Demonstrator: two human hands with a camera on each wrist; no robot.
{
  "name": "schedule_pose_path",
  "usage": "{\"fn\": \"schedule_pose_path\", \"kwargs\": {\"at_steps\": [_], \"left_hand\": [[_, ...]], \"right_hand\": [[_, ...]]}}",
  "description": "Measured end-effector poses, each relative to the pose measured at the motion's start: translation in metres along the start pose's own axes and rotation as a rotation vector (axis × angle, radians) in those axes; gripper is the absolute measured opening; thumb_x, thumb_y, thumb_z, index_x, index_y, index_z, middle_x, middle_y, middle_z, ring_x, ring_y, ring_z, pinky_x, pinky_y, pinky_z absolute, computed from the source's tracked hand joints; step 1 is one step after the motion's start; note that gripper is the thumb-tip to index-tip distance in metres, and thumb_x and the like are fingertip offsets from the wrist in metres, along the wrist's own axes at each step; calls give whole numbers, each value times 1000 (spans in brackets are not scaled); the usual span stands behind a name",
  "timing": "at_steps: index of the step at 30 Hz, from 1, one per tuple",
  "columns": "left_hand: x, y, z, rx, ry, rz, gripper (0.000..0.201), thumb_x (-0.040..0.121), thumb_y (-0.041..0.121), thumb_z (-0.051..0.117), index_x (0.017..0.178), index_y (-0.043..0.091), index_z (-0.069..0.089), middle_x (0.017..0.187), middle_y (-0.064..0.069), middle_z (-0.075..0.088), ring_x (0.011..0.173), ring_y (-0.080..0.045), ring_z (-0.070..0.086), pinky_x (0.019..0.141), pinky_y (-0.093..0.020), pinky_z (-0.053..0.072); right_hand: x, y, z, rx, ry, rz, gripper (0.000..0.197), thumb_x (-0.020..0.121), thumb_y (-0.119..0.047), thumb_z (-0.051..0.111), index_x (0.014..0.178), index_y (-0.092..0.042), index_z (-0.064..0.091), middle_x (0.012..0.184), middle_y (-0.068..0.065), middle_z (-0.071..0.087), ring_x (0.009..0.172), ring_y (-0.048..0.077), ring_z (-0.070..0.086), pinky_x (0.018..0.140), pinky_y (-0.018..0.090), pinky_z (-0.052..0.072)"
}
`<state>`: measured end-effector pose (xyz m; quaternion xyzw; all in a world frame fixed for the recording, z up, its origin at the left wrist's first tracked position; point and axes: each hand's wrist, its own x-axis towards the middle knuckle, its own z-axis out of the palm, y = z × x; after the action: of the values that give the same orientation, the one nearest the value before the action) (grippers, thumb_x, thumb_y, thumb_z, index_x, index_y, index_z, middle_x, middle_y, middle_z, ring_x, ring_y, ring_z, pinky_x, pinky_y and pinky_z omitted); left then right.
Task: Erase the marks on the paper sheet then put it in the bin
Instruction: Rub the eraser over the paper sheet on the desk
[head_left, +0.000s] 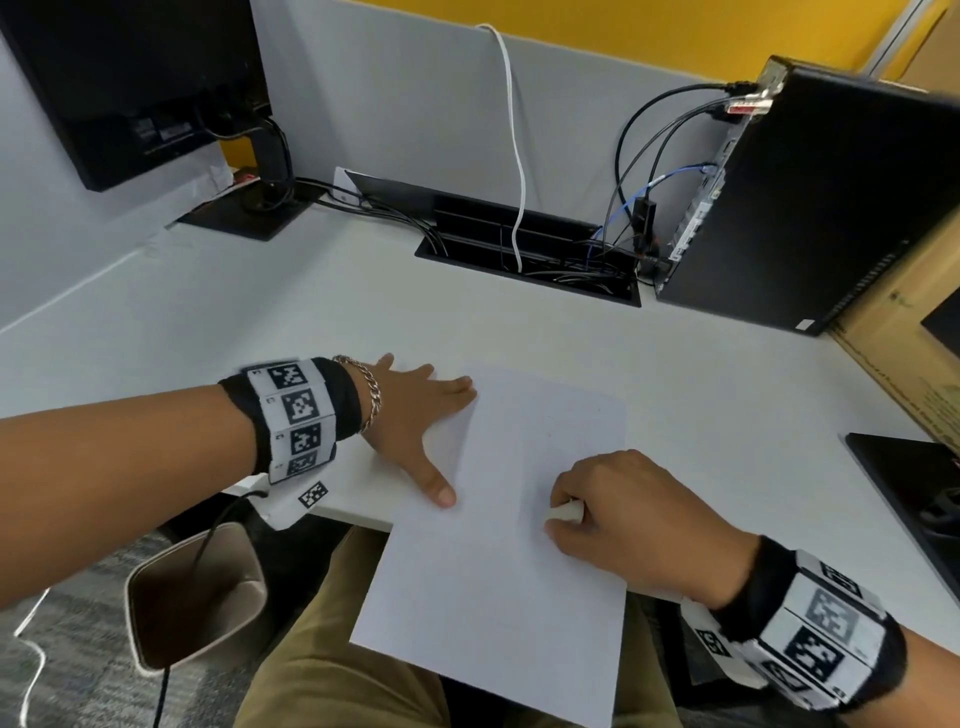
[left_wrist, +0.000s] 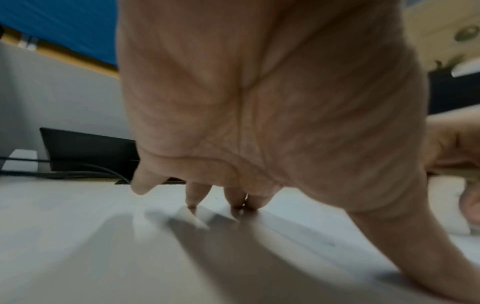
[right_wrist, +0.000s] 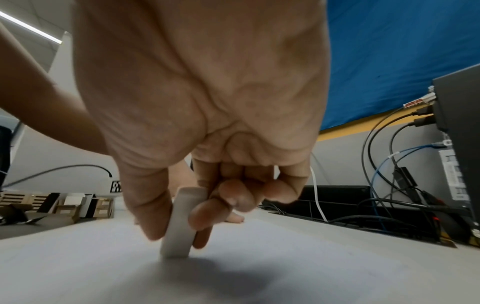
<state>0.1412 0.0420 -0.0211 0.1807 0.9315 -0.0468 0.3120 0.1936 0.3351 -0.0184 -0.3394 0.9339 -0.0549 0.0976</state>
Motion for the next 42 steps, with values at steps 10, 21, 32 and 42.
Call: {"fn": "schedule_pose_path", "kwargs": {"at_steps": [10,21,32,42], "left_hand": [[7,-3,-5,69,19,37,149,59,99,63,161,37,-26,168,22,-27,158,-26,-24,120,-69,-18],[7,-5,-3,64,34,0,145,57,99,66,159,48,-24,168,20,-27,158,-28,-24,120,-72,-13],[11,-9,-2,60,61,24,149,55,99,66,160,44,-24,168,23,-28,155,-28,-32,121,-71,-12],[12,-10,-2,-25,17,39,149,54,95,73,158,50,-24,167,26,-27,159,-29,-22,120,-75,-2]], "right_hand": [[61,4,-26,52,-24,-46,29,94,-50,65,120,-37,67,108,-14,67,97,11,61,85,33,53],[78,4,-15,61,-113,-184,28,96,-49,63,120,-36,71,97,-16,65,82,1,56,79,24,49],[107,6,-16,12,-71,-235,29,96,-45,64,121,-32,71,92,-17,62,80,2,55,75,19,44],[131,10,-22,4,-8,-226,30,92,-42,70,118,-27,75,89,-15,59,85,7,60,76,17,45]]}}
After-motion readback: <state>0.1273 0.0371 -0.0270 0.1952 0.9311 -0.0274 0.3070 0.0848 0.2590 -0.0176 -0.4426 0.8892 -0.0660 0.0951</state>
